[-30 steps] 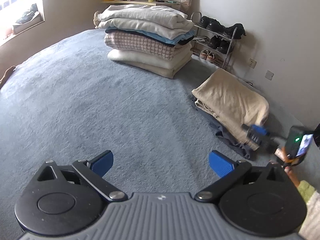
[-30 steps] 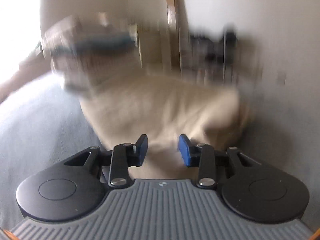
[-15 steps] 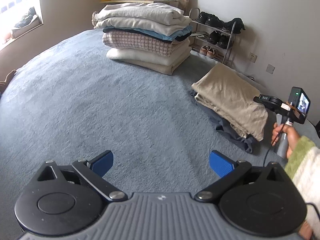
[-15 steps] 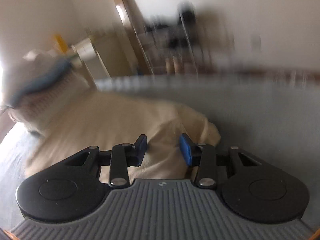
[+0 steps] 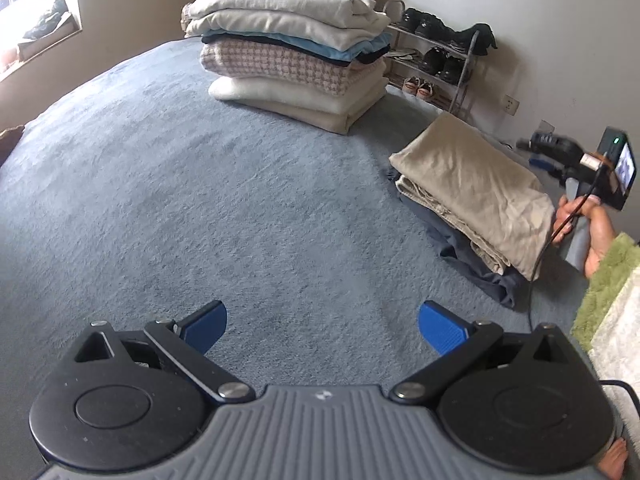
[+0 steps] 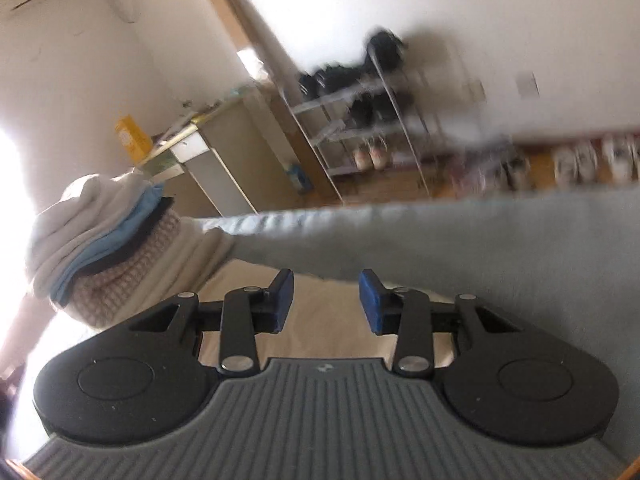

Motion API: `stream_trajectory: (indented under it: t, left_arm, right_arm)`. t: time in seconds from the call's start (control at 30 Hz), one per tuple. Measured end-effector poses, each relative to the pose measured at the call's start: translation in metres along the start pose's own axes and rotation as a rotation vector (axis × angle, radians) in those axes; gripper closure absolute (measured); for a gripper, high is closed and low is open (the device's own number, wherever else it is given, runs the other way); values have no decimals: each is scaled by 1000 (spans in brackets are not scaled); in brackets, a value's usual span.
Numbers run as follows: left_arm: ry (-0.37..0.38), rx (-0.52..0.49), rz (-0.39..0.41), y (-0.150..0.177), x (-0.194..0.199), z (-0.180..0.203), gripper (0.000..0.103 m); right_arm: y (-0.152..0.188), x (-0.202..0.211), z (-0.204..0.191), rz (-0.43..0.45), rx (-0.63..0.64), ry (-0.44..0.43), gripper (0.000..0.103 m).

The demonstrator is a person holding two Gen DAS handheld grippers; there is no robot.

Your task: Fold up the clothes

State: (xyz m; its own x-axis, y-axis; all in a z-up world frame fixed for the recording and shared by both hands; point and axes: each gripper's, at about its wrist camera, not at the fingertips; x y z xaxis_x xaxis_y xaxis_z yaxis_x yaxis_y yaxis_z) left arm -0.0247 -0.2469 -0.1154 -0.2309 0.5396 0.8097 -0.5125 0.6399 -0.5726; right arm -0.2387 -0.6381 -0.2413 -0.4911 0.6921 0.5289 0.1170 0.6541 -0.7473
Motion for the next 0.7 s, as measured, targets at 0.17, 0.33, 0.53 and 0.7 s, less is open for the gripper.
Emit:
stream_trajectory:
  t: [0.17, 0.33, 0.53, 0.7]
  left_arm:
    - [6, 1, -15, -1, -8, -1, 0]
    - [15, -2, -30, -2, -14, 0, 0]
    - [20, -4, -16, -3, -11, 0, 0]
    - [16, 5, -3, -3, -7, -5, 0]
  right_arm:
    - [12, -17, 29, -67, -152, 44, 86]
    - [-11, 4, 4, -7, -155, -27, 82]
    - [-21, -38, -49, -112, -75, -74, 82]
    - [-5, -78, -69, -245, 34, 16, 81]
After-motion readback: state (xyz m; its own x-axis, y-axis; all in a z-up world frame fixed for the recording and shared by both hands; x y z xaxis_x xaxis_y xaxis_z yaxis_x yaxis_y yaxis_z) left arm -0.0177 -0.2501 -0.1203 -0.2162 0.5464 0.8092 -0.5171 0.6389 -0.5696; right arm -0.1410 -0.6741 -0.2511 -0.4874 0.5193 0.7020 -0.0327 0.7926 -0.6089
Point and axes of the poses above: each gripper's, at about its wrist camera, not at the fingertips, and x roughly against the way its jaws point, z to its right, y to its underside, and after that the axes turned 6 degrees about x, right-handed
